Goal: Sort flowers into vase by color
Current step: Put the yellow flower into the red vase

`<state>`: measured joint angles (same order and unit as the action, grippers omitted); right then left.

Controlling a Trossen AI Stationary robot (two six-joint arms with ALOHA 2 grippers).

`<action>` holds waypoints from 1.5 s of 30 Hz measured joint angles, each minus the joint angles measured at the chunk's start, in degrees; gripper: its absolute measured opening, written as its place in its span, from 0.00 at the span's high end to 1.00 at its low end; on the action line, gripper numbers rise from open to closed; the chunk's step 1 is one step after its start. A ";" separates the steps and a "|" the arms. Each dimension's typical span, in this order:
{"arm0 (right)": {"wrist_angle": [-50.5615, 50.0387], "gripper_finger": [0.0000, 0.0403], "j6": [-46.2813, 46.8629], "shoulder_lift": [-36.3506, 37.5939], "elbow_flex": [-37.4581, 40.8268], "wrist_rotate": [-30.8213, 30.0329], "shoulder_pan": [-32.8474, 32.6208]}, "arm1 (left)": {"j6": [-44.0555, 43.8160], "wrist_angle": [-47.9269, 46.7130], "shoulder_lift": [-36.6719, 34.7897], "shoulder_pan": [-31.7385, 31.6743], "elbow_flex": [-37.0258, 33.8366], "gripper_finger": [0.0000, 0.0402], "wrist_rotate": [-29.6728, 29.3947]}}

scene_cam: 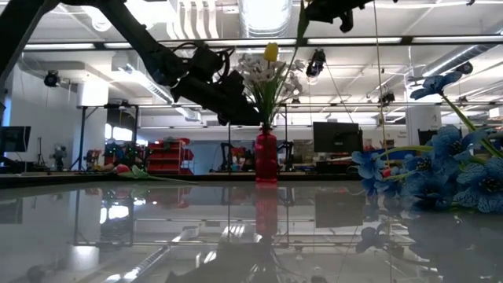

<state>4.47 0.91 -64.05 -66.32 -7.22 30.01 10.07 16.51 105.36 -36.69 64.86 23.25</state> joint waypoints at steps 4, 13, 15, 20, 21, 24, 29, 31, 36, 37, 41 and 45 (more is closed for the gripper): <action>0.24 0.97 -1.57 -0.19 0.00 -1.85 -0.14 | -0.06 0.40 0.29 0.00 0.00 0.45 -0.06; 5.62 0.97 -2.01 -1.10 -0.02 -1.97 -0.66 | -0.03 0.41 1.35 0.97 -0.02 0.45 -0.20; 5.45 0.97 -2.01 -2.14 -0.02 -1.94 -0.81 | 0.56 0.42 1.38 1.41 -0.02 0.45 -0.19; 5.33 0.97 -1.90 -5.35 -0.02 -1.83 -1.75 | 0.76 0.42 1.38 1.79 -0.02 0.45 -0.20; 5.32 0.97 -1.86 -5.80 -0.02 -1.81 -2.06 | 0.53 0.42 1.38 1.79 -0.02 0.45 -0.28; 5.03 0.97 -1.32 -6.72 -0.02 -1.82 -2.45 | 0.30 0.43 1.40 1.77 -0.02 0.45 -1.30; 3.91 0.97 -0.41 -7.21 -0.07 -1.92 -2.53 | 0.19 0.44 1.40 1.77 -0.02 0.45 -1.51; 4.51 0.97 -0.72 -7.21 -0.04 -2.00 -2.88 | 0.17 0.44 1.42 1.77 -0.02 0.45 -1.51; 6.54 0.97 -0.92 -6.84 -0.04 -1.83 -3.01 | 0.15 0.24 1.42 1.77 -0.02 0.45 -1.45; 6.54 0.97 -0.92 -6.80 -0.04 -1.86 -3.01 | 0.15 0.17 1.42 1.77 -0.02 0.45 -1.37; 6.42 0.97 -0.95 -7.45 -0.04 -1.91 -3.51 | 0.15 0.14 1.42 1.82 -0.02 0.45 -1.26; 6.63 0.97 -1.46 -8.74 -0.04 -1.35 -4.29 | 0.15 0.03 1.42 1.88 -0.02 0.45 -1.25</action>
<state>11.10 -0.55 -72.79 -66.37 -8.58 25.72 10.22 16.53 106.78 -34.81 64.84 22.00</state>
